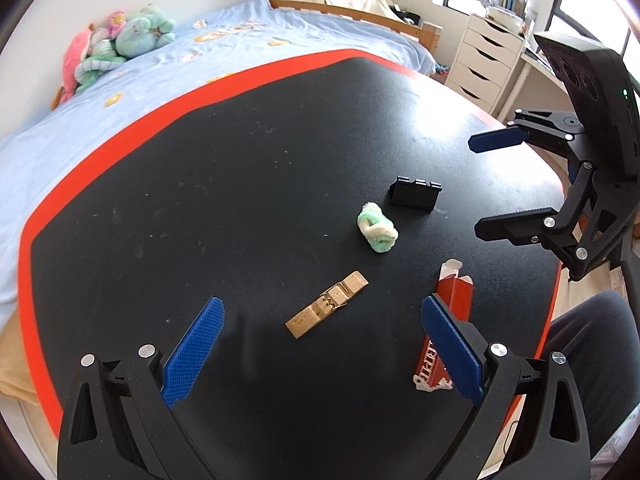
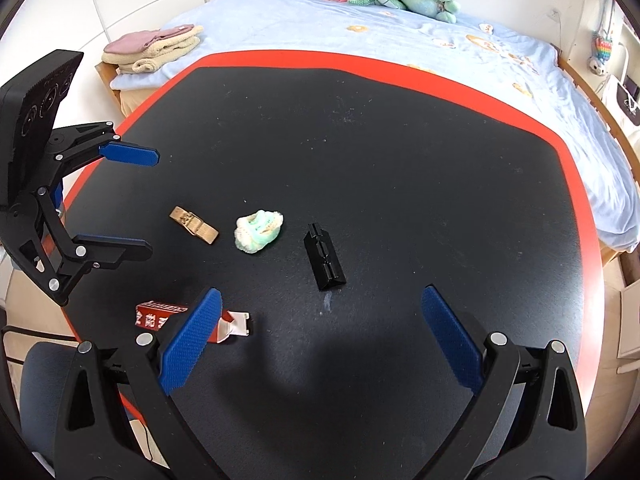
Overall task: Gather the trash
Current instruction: 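Reach the left tool to the tan wooden clip while the right tool reaches the black clip, then close the left tool on the tan clip while the right tool grasps the black clip, then carry the tan clip and black clip over the pink wastebasket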
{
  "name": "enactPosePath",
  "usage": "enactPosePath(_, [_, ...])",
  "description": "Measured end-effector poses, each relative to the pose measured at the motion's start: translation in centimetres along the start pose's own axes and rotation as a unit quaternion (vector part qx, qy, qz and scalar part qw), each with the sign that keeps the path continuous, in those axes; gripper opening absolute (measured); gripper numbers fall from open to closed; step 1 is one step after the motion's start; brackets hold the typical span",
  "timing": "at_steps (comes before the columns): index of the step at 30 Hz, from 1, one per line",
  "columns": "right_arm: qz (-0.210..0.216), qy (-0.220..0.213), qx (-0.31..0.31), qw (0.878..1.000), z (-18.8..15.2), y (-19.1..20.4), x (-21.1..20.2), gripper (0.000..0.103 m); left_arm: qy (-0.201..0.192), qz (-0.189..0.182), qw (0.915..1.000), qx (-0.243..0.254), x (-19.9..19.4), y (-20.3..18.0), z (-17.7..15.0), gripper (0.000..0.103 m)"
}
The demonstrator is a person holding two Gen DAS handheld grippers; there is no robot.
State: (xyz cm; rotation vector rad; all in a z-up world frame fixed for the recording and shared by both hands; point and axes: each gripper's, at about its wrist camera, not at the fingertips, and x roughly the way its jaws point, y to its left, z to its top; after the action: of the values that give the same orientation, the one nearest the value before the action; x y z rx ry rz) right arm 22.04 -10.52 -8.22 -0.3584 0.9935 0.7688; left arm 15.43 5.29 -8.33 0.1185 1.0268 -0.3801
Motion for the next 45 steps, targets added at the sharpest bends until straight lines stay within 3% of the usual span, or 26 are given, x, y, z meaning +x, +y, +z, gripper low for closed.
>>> enactPosePath(3, [0.006,0.001,-0.007,1.0,0.2,-0.2,0.9,0.098,0.004,-0.009,0.9998,0.017,0.9,-0.2,0.0,0.093])
enactPosePath(5, [0.008,0.002,-0.011,1.0,0.4,-0.2,1.5,0.095,0.01,-0.013,0.9996,0.023,1.4,-0.3,-0.2,0.083])
enactPosePath(14, [0.009,0.012,-0.023,1.0,1.0,0.0,3.5,0.044,0.019,-0.007,0.9996,0.021,2.1,-0.4,-0.7,0.051])
enactPosePath(16, [0.008,0.014,-0.025,1.0,1.0,0.2,3.7,0.028,0.02,-0.007,0.9997,0.016,2.0,-0.4,-0.6,0.041])
enactPosePath(18, [0.01,0.013,-0.026,1.0,0.9,0.2,3.7,0.018,0.023,-0.006,0.9997,0.011,1.9,-0.6,-0.7,0.025])
enactPosePath(20, [0.012,0.013,-0.028,0.999,0.9,0.4,3.7,0.018,0.024,-0.005,0.9997,0.009,1.8,-0.9,-0.8,0.017])
enactPosePath(23, [0.014,0.011,-0.026,1.0,0.8,0.5,3.5,0.018,0.024,0.0,0.9997,-0.007,1.6,-0.8,-0.9,0.015])
enactPosePath(37, [0.018,-0.019,-0.009,1.0,-0.2,1.1,0.3,0.014,-0.001,0.021,0.9983,-0.054,-1.0,-2.2,-1.0,0.014])
enactPosePath(40, [0.015,-0.03,-0.005,0.999,-0.6,1.2,-0.9,0.007,-0.007,0.022,0.998,-0.058,-1.8,-2.9,-1.3,0.014])
enactPosePath(45, [0.014,-0.037,-0.005,0.999,-1.5,1.7,-2.7,0.006,-0.015,0.02,0.9977,-0.063,-3.1,-4.1,-1.7,0.014])
